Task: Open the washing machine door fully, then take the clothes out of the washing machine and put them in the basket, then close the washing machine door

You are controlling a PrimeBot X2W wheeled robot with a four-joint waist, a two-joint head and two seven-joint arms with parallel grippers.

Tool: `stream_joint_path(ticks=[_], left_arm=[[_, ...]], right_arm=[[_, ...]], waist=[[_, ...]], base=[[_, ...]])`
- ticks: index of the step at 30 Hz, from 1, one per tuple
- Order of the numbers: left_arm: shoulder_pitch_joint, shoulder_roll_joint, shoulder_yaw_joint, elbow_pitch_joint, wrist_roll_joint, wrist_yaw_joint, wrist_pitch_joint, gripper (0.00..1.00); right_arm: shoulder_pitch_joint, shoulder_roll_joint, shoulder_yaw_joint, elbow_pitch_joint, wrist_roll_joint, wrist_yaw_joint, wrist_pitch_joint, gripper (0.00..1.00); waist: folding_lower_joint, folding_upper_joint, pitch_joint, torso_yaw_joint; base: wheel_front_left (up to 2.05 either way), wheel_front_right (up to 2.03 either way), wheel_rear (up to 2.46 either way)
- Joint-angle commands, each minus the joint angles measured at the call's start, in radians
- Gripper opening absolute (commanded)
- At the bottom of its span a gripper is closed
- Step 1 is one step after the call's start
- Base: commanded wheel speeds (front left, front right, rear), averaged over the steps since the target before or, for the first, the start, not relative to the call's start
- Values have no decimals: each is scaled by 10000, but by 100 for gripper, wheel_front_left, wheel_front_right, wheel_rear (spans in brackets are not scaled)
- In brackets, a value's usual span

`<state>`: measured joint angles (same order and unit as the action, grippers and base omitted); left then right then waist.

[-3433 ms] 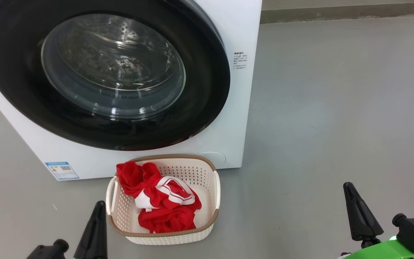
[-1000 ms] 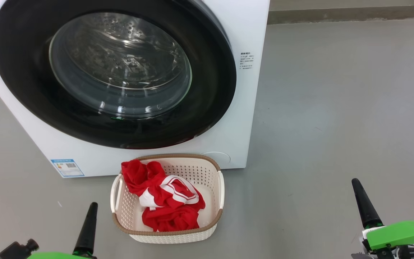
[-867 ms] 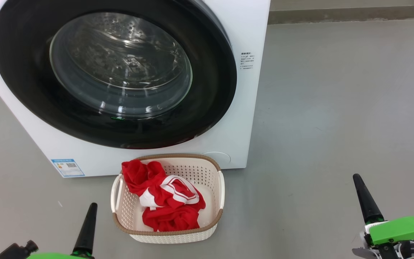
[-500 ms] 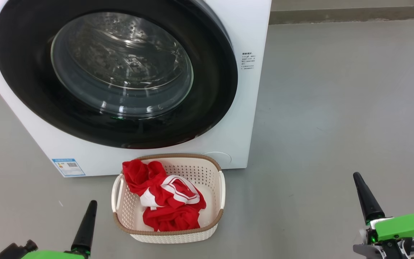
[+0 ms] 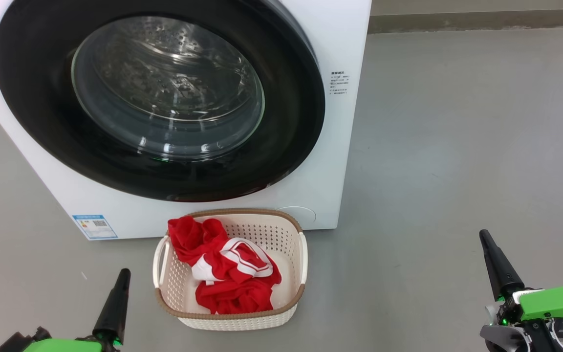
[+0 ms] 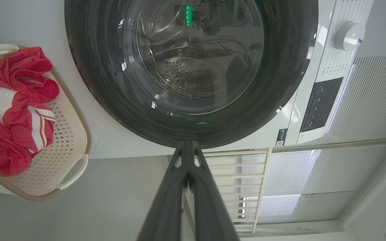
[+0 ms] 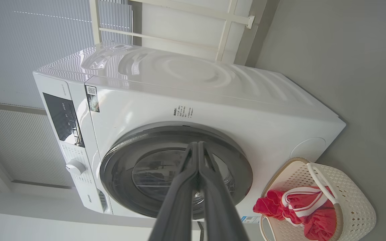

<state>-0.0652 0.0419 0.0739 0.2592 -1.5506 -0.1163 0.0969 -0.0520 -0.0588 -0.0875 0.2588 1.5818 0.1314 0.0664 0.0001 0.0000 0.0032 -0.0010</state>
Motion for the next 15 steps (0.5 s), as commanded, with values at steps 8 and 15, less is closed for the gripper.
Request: stream_joint_path(ticks=[8, 15], left_arm=[[-429, 83, 404, -137, -576, -144, 167, 0], [-429, 83, 403, -138, -577, -144, 167, 0]], right_arm=[[-528, -165, 85, -161, 557, -7, 189, 0], [-530, -145, 56, -159, 533, -7, 212, 0]], waist=[[0, 0, -1, 10], [0, 0, -1, 10]], base=[[0, 0, 0], [0, 0, 0]])
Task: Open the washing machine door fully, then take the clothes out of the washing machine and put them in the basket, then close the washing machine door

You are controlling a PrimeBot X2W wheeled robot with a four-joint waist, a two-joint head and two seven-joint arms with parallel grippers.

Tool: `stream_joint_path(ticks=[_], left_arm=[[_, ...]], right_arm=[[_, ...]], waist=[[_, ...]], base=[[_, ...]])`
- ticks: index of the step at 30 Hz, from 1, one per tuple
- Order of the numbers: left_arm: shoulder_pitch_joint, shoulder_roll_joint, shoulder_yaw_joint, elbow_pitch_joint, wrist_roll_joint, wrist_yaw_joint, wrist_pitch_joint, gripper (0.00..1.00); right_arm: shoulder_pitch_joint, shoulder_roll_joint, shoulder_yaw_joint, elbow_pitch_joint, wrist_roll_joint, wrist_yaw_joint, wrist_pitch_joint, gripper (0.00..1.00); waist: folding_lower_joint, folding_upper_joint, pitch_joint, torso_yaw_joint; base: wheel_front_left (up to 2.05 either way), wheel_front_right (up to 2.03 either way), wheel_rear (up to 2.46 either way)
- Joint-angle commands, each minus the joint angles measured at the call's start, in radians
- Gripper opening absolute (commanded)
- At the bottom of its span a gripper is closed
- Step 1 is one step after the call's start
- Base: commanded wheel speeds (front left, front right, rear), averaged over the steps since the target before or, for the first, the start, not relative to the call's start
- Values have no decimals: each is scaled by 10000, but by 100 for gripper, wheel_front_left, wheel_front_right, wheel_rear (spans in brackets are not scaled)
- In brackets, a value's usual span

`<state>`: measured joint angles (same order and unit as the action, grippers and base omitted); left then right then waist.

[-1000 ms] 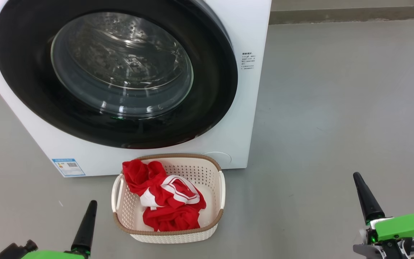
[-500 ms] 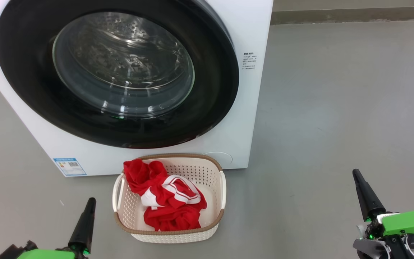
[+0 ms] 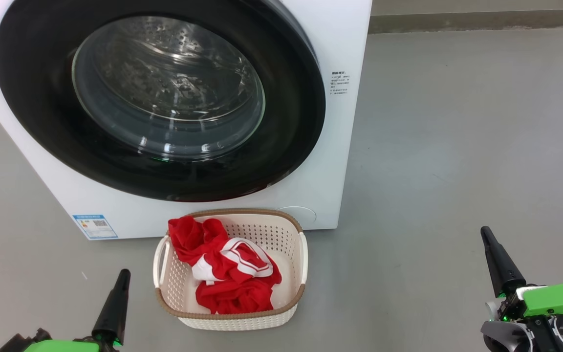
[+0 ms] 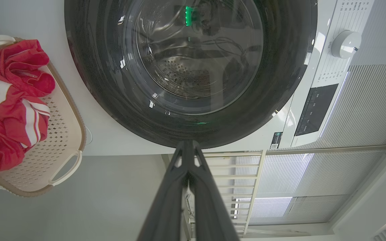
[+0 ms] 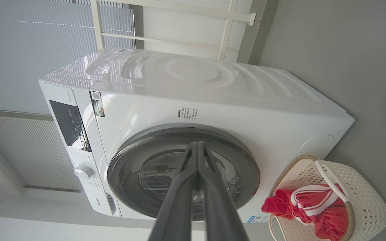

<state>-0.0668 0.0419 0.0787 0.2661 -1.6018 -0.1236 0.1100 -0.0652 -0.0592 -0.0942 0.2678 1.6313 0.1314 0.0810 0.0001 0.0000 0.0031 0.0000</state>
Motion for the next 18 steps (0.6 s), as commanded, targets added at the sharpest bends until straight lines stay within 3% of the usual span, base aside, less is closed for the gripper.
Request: stream_joint_path(ticks=[1, 18], left_arm=[[-413, 83, 355, -207, -65, -71, 36, 0], [-413, 83, 354, -207, -66, -71, 35, 0]], right_arm=[[-398, -138, 119, -248, 35, -7, 69, 0], [-403, -97, 61, -245, -14, -7, 116, 0]], waist=[[0, 0, 0, 0], [0, 0, 0, 0]], base=[[0, 0, 0], [0, 0, 0]])
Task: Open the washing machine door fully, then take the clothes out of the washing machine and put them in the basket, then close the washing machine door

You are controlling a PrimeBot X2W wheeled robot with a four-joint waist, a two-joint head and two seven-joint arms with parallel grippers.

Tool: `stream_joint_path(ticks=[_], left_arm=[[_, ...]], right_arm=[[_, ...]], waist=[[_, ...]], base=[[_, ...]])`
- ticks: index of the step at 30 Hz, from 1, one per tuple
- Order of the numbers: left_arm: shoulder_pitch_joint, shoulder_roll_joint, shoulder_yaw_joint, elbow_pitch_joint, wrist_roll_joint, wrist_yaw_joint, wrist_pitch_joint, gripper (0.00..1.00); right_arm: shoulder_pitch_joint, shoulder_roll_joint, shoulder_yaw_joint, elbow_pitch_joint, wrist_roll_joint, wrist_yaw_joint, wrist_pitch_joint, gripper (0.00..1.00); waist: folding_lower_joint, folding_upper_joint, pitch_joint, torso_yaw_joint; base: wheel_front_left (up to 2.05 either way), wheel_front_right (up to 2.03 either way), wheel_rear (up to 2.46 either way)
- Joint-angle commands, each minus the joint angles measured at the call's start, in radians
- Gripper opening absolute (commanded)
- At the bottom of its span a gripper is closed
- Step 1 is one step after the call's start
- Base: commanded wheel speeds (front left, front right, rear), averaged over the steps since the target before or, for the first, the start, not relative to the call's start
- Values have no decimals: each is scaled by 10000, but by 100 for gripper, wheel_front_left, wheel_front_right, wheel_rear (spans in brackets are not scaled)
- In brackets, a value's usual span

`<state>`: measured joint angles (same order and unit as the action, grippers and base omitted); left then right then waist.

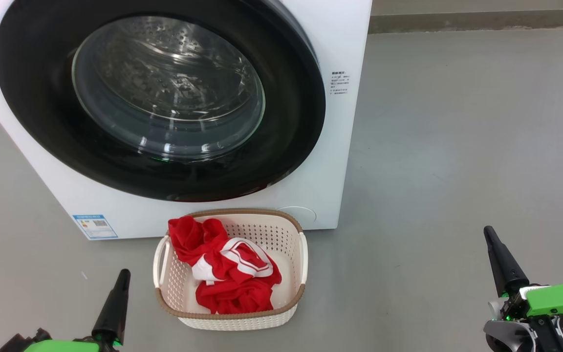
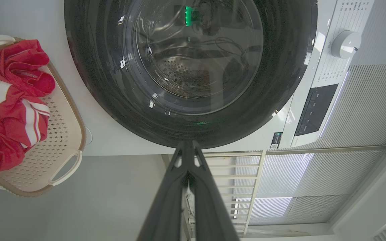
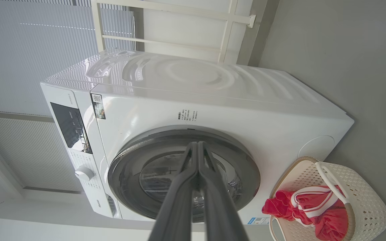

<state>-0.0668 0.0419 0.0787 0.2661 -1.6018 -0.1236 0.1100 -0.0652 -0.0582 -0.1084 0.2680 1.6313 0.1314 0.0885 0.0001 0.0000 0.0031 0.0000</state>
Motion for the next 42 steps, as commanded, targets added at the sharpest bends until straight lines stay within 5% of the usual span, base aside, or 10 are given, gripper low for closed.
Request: stream_joint_path(ticks=[1, 42], left_arm=[[-413, 83, 354, -207, -66, -71, 35, 0], [-413, 83, 352, -208, -68, -71, 33, 0]], right_arm=[[-404, -104, 200, -246, -17, -7, 44, 0], [-413, -27, 90, -240, -108, -7, 132, 0]], waist=[[0, 0, 0, 0], [0, 0, 0, 0]], base=[[0, 0, 0], [0, 0, 0]])
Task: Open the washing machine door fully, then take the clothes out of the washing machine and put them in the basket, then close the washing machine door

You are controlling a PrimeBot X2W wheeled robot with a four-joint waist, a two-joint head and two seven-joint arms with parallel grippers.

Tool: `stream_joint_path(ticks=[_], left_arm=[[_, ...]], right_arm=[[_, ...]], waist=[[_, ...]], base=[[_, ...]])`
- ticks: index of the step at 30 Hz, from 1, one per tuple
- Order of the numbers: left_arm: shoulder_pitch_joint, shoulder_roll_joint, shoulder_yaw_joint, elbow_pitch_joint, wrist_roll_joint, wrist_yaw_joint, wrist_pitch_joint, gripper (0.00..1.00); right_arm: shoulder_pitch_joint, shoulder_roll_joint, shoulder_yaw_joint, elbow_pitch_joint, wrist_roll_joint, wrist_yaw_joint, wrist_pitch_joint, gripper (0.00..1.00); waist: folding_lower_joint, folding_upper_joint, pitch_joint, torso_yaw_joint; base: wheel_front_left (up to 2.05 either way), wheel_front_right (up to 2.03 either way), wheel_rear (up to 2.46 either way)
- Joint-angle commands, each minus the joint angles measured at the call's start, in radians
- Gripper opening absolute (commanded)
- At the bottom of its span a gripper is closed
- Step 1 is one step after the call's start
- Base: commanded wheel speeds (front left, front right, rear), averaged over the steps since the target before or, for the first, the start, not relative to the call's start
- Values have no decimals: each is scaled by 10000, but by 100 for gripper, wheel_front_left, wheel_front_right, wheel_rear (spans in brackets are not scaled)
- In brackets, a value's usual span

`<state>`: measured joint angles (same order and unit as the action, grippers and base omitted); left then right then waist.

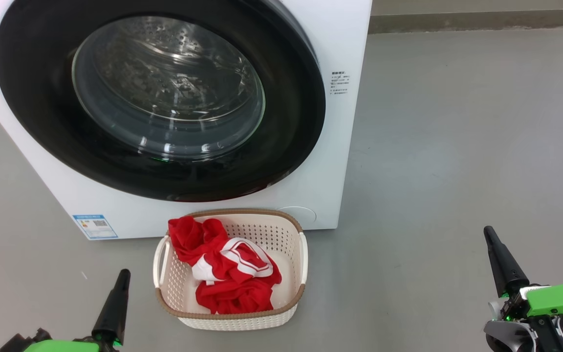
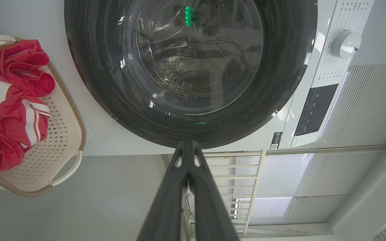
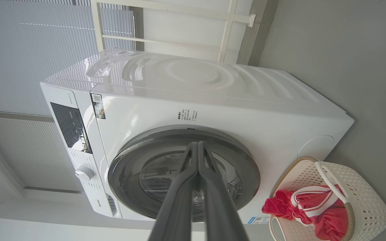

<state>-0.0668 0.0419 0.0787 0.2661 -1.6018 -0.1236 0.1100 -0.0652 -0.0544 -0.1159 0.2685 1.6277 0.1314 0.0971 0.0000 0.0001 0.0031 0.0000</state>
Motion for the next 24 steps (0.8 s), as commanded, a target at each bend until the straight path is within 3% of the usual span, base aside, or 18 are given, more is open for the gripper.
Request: stream_joint_path(ticks=[1, 24], left_arm=[[-413, 83, 352, -208, -68, -71, 33, 0], [-413, 83, 351, -209, -68, -71, 33, 0]], right_arm=[[-413, -64, 163, -245, -73, -7, 47, 0], [-417, -35, 121, -243, -108, -7, 81, 0]], waist=[[0, -1, 0, 0], [0, -1, 0, 0]], base=[[0, 0, 0], [0, 0, 0]])
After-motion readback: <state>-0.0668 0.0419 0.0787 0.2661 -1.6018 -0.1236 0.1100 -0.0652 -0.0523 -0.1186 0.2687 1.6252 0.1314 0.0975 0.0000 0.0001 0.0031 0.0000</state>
